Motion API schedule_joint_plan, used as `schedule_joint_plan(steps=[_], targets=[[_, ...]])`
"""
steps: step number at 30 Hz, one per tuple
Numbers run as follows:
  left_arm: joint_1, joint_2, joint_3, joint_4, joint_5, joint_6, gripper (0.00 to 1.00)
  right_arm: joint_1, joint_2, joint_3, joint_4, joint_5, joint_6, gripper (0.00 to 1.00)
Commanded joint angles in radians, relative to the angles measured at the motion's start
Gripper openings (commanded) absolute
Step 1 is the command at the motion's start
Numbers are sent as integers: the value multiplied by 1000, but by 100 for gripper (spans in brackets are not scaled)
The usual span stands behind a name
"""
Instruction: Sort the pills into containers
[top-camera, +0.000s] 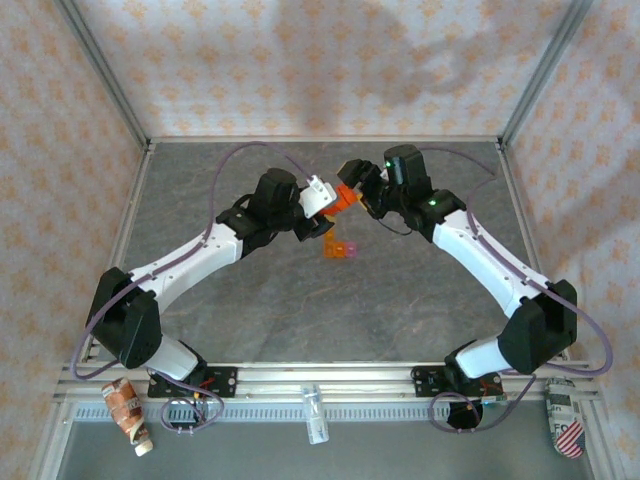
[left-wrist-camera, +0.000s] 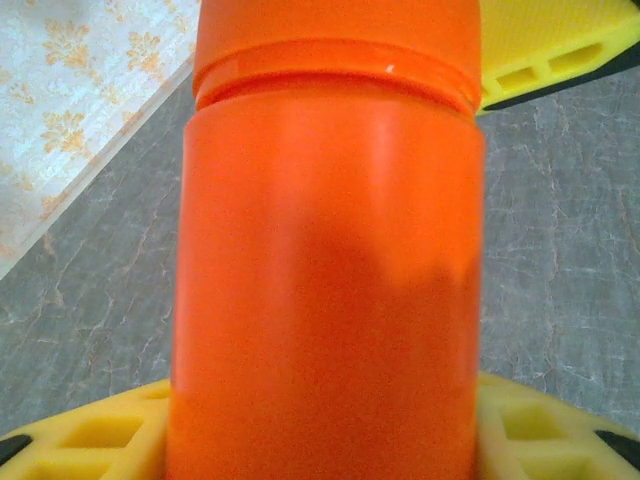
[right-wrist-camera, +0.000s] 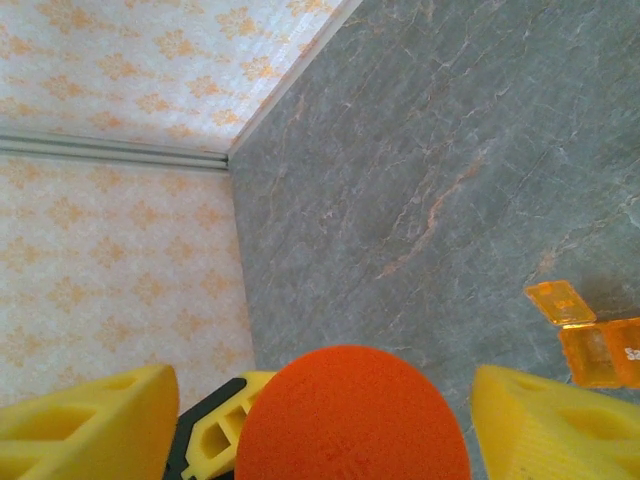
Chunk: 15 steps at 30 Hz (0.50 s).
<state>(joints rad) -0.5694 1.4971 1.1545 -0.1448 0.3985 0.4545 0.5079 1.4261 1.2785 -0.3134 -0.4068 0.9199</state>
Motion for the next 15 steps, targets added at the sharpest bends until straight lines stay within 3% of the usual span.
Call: schedule_joint_plan(steps=[1, 8, 15], targets=[[-8, 7, 7, 49, -20, 8, 0, 9, -9, -16, 41, 11, 25, 73], [-9, 11, 11, 60, -19, -3, 0, 12, -5, -28, 71, -8, 46, 59], [-11, 14, 17, 68, -18, -9, 0, 14, -2, -34, 76, -16, 51, 62]])
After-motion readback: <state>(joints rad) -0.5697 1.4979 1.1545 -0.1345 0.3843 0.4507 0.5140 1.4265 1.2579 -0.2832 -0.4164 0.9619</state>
